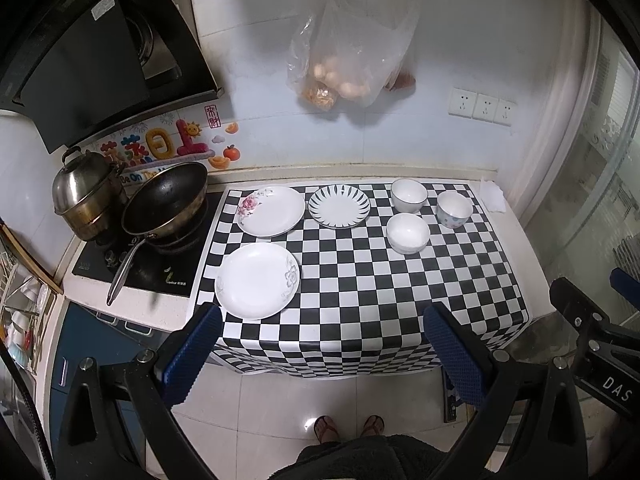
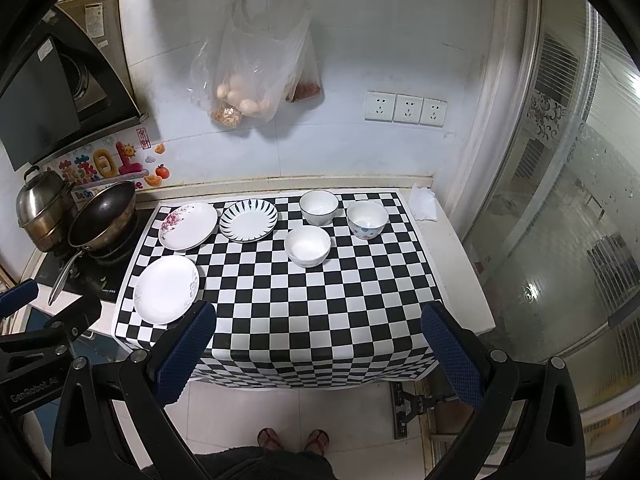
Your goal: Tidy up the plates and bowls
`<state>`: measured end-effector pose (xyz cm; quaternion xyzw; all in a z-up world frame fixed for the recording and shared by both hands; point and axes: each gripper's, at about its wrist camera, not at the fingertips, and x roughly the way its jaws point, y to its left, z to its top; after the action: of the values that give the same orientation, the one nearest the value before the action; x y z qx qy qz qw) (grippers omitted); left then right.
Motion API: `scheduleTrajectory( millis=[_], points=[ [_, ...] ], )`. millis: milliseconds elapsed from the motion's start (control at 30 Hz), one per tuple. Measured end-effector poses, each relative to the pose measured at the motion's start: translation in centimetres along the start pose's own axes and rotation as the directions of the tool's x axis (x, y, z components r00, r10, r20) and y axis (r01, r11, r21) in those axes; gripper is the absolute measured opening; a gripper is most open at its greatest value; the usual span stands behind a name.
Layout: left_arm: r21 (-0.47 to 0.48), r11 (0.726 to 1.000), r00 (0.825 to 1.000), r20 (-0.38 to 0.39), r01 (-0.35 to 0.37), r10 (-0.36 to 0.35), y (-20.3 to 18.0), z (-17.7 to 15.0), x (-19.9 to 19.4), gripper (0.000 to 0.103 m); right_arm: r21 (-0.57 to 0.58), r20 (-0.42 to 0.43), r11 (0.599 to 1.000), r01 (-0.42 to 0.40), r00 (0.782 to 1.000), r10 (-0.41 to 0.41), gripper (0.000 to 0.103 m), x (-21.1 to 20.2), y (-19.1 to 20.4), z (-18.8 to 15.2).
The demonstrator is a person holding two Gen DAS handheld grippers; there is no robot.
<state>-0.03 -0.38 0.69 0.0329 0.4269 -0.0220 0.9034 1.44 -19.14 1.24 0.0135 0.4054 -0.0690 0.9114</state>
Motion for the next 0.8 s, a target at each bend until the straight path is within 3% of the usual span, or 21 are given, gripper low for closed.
scheduleTrajectory(
  millis=[800],
  points=[
    [-0.004, 1.0, 1.0, 0.005, -0.001, 0.001, -0.38, 0.74, -0.28, 0.103, 0.004, 0.003, 1.0, -0.001, 1.0, 0.001, 0.103, 0.44, -0.67, 0.74]
  ],
)
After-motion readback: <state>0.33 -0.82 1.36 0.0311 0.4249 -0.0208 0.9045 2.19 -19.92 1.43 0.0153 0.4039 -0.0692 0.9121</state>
